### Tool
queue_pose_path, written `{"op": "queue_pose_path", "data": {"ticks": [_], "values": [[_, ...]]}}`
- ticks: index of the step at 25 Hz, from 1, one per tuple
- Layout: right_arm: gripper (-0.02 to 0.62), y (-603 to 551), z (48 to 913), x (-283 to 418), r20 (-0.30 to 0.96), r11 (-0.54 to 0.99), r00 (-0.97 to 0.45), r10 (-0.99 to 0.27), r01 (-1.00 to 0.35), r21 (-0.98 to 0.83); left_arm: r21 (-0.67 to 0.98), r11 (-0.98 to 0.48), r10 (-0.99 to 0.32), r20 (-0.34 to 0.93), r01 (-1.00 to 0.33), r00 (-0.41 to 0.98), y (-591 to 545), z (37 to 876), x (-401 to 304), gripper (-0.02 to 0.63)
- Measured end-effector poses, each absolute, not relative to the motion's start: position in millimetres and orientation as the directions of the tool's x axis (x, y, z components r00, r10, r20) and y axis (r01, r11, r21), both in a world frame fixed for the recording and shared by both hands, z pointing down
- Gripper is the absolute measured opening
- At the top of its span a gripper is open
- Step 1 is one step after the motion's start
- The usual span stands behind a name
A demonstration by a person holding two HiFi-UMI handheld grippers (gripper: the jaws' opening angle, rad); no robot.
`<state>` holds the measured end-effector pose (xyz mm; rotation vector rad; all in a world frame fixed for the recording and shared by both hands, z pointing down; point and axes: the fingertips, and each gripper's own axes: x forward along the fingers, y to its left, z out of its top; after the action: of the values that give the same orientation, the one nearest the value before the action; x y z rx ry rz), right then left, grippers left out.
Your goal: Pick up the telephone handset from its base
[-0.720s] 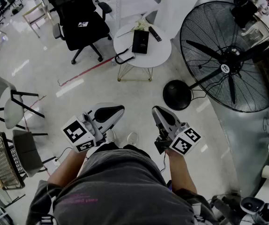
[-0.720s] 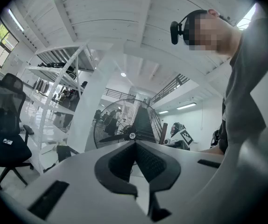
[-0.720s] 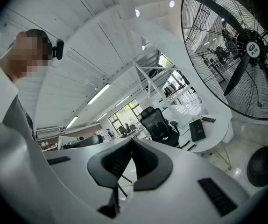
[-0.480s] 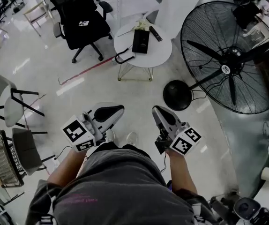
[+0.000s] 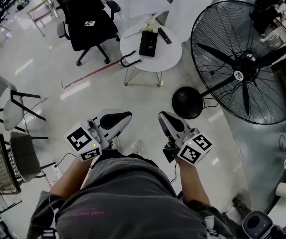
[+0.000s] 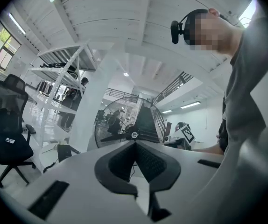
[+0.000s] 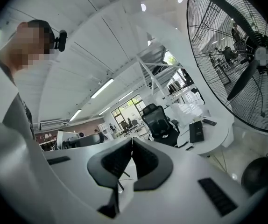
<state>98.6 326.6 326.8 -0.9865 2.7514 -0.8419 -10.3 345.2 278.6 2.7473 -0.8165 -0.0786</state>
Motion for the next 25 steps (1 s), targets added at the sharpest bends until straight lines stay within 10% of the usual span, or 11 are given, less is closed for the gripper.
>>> {"op": "queue_pose_path", "data": {"ticks": [25], "values": [[0.02,288.3,339.4,155.8,0.065,0.628,-0.793,-0.606,-0.527,-0.574,0.265,-0.78,-0.574,0.059,-0.567,0.817,311.9,288.6,34.1,0.014]]}}
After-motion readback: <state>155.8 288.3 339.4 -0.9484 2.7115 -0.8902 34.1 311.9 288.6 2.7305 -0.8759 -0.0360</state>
